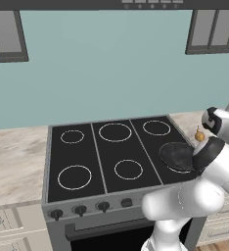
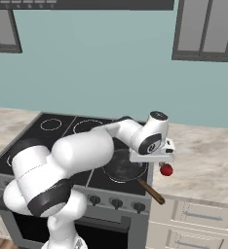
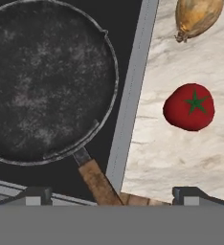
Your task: Place the pan on the front right burner on the stove. Then place the tomato and the onion in the pan and turn on the front right burner.
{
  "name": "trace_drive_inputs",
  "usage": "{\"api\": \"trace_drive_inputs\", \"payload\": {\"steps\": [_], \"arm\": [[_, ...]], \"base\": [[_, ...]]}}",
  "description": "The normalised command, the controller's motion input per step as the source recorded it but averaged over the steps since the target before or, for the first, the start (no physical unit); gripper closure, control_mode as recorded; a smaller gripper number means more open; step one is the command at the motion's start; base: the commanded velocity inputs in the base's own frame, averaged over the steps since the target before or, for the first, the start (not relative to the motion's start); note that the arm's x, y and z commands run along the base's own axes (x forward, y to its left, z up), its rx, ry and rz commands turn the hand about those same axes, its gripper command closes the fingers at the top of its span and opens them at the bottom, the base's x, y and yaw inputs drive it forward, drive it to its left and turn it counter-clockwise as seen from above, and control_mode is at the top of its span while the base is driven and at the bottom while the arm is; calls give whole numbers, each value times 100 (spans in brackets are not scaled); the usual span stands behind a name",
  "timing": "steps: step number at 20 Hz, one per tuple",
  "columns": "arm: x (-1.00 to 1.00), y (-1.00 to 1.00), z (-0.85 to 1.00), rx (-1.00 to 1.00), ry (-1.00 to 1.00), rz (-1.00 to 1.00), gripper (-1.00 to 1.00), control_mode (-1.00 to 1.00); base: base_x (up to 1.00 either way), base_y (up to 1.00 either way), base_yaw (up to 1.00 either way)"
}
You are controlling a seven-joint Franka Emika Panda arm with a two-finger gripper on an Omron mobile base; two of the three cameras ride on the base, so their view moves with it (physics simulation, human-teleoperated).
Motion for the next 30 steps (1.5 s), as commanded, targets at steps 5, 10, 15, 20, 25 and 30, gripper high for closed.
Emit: {"api": "trace_drive_inputs", "payload": {"steps": [5, 10, 15, 20, 25, 30], "arm": [[17, -17, 0, -4, 0, -10, -100, -100], [6, -22, -1, -3, 0, -8, -100, -100], [10, -13, -8, 0, 2, -5, -100, -100], [22, -2, -17, 0, 6, -1, -100, -100], [14, -7, -16, 0, 5, -1, -100, -100], [5, -13, -13, 0, 2, -3, -100, -100]], "base": [[0, 0, 0], [0, 0, 0], [0, 0, 0], [0, 0, 0], [0, 0, 0], [0, 0, 0]]}}
